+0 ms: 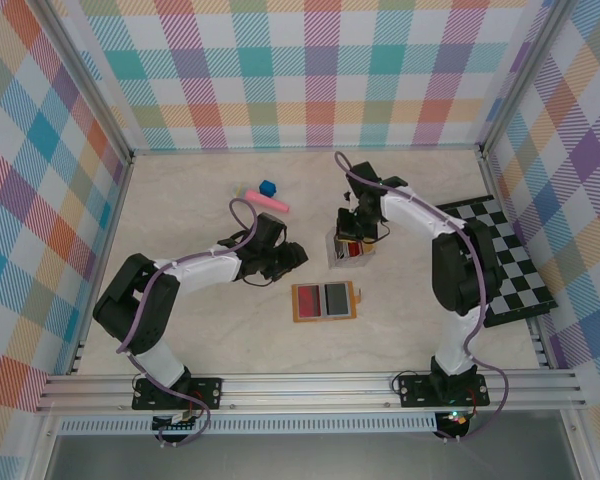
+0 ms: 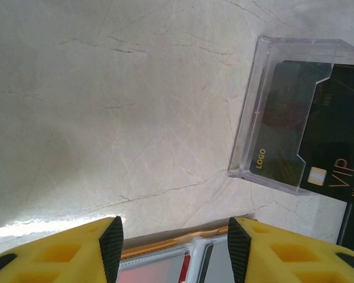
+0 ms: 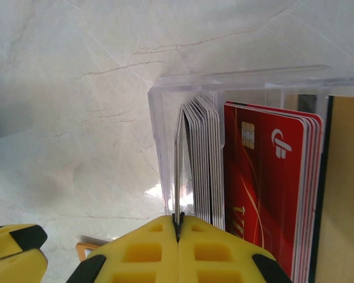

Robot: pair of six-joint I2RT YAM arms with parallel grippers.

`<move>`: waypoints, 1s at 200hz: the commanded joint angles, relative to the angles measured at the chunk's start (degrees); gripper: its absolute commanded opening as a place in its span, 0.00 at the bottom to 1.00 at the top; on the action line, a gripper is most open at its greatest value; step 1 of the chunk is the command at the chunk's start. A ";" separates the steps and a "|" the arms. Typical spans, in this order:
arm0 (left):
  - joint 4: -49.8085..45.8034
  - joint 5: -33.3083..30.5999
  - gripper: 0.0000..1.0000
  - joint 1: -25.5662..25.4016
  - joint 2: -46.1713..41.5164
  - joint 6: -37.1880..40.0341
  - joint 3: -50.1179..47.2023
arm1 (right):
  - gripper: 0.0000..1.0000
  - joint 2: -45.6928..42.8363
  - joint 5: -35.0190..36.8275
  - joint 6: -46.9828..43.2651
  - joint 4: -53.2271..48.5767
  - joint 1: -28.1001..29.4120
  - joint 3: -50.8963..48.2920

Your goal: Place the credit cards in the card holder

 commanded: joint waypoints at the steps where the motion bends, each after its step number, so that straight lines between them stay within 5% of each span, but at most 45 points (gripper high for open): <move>1: -0.70 -0.57 0.52 0.47 -2.23 0.65 1.02 | 0.04 -6.35 -0.53 -1.78 0.71 -0.23 -1.14; 35: 2.86 2.22 0.59 1.96 -7.69 1.09 -0.61 | 0.03 -16.05 -4.94 -1.24 5.14 -0.74 -7.47; 72: 19.20 17.40 0.77 6.98 -10.11 -3.54 -2.61 | 0.04 -25.42 -21.55 2.82 15.29 -3.70 -15.02; 105: 34.17 30.90 0.79 7.76 -4.77 -10.11 1.07 | 0.04 -27.29 -31.00 6.42 20.50 -4.02 -15.78; 146: 39.82 35.74 0.80 7.65 -3.50 -11.94 3.30 | 0.05 -26.36 -35.47 9.38 24.19 -4.01 -16.04; 166: 41.00 36.94 0.71 7.42 -3.84 -11.86 3.31 | 0.05 -25.01 -35.85 9.58 24.48 -4.06 -15.80; 180: 41.39 36.96 0.50 7.45 -4.36 -12.03 2.91 | 0.05 -24.08 -34.39 9.58 23.46 -4.10 -15.47; 200: 41.32 36.77 0.33 7.41 -5.34 -11.70 2.41 | 0.07 -23.00 -31.52 9.31 21.18 -4.28 -14.84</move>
